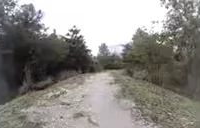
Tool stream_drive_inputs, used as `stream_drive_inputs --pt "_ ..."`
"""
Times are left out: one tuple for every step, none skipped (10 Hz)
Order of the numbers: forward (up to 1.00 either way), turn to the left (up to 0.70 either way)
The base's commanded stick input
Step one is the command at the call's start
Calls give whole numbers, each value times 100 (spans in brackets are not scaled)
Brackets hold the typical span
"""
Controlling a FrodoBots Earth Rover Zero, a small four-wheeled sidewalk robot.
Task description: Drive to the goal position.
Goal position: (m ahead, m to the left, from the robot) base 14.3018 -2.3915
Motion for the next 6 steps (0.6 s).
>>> stream_drive_inputs --pt "85 0" --pt "85 0" --pt "85 0" --pt "85 0" --pt "85 0" --pt "85 0"
